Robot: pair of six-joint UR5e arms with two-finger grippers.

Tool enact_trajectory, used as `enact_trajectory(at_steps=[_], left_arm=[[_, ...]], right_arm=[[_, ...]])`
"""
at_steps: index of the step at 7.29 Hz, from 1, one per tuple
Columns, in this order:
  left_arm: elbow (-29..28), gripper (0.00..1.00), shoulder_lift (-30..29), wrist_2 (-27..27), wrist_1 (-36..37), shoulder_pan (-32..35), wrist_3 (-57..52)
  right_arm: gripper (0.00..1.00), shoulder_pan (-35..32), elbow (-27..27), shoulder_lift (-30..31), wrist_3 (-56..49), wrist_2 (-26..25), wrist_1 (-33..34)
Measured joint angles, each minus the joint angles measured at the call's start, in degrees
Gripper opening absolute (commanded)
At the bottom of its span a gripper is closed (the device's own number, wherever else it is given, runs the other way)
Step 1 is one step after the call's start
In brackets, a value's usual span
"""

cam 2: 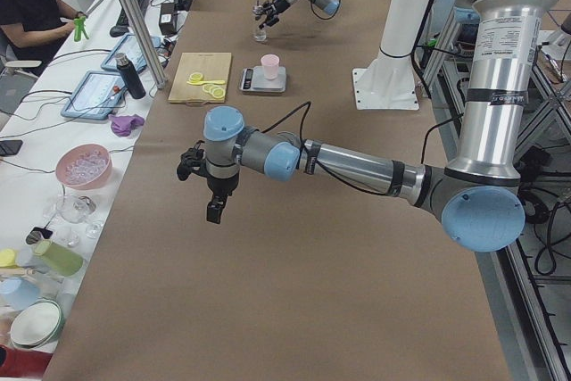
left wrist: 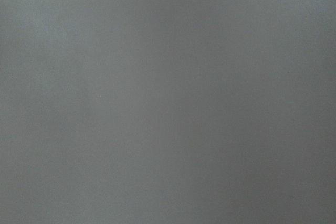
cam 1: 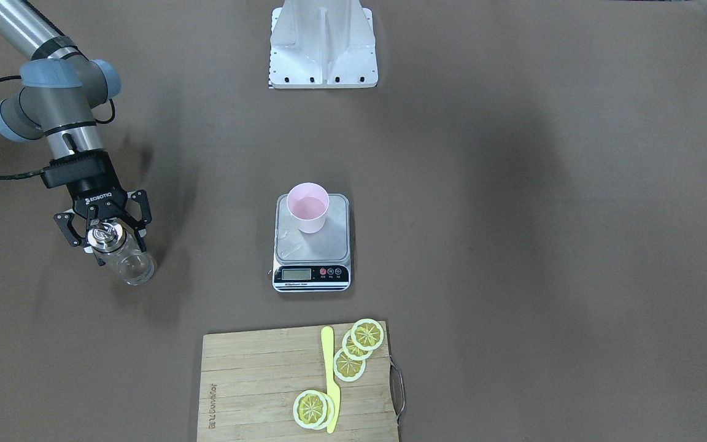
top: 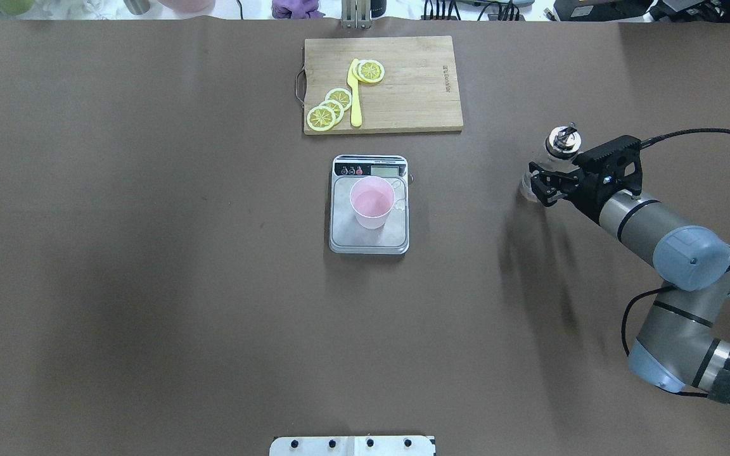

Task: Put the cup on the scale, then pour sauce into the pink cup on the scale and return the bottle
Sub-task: 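Reach the right gripper to the glass sauce bottle and grasp it, then lift the sauce bottle with the right gripper over the pink cup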

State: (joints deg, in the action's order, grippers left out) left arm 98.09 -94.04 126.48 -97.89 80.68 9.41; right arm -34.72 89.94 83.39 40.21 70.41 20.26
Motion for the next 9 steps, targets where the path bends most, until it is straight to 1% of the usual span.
enact_trajectory(at_steps=[1, 2, 3, 4, 5, 6, 7, 8, 9], left_arm=[[0.00, 0.98, 0.00, 0.00, 0.04, 0.00, 0.00], [-0.06, 0.98, 0.00, 0.02, 0.06, 0.00, 0.00], [-0.20, 0.98, 0.02, 0.06, 0.07, 0.00, -0.02], [-0.29, 0.98, 0.11, 0.07, 0.07, 0.00, -0.06], [-0.30, 0.98, 0.22, 0.08, 0.05, 0.00, -0.08], [-0.31, 0.98, 0.32, 0.09, 0.04, 0.00, -0.08], [-0.36, 0.98, 0.38, 0.09, 0.05, 0.00, -0.11], [-0.43, 0.98, 0.41, 0.09, 0.06, 0.00, -0.14], [-0.55, 0.98, 0.43, 0.09, 0.07, 0.00, -0.17]], right_arm=[[0.00, -0.82, 1.70, -0.76, -0.59, 0.03, 2.26], [0.00, -1.43, 5.57, -1.26, -2.96, 0.07, 7.61], [0.00, -1.66, 11.63, -1.51, -6.96, -0.04, 16.53], [0.00, -1.55, 17.55, -2.39, -10.73, -0.69, 26.90], [0.00, -0.58, 21.40, -4.29, -13.92, -3.15, 36.12], [0.00, 2.01, 23.36, -6.46, -16.73, -7.97, 43.78], [0.00, 5.25, 24.21, -8.97, -19.13, -13.33, 50.85], [0.00, 8.62, 24.52, -11.43, -21.13, -18.72, 57.69], [0.00, 11.83, 24.61, -12.80, -24.12, -24.42, 63.14]])
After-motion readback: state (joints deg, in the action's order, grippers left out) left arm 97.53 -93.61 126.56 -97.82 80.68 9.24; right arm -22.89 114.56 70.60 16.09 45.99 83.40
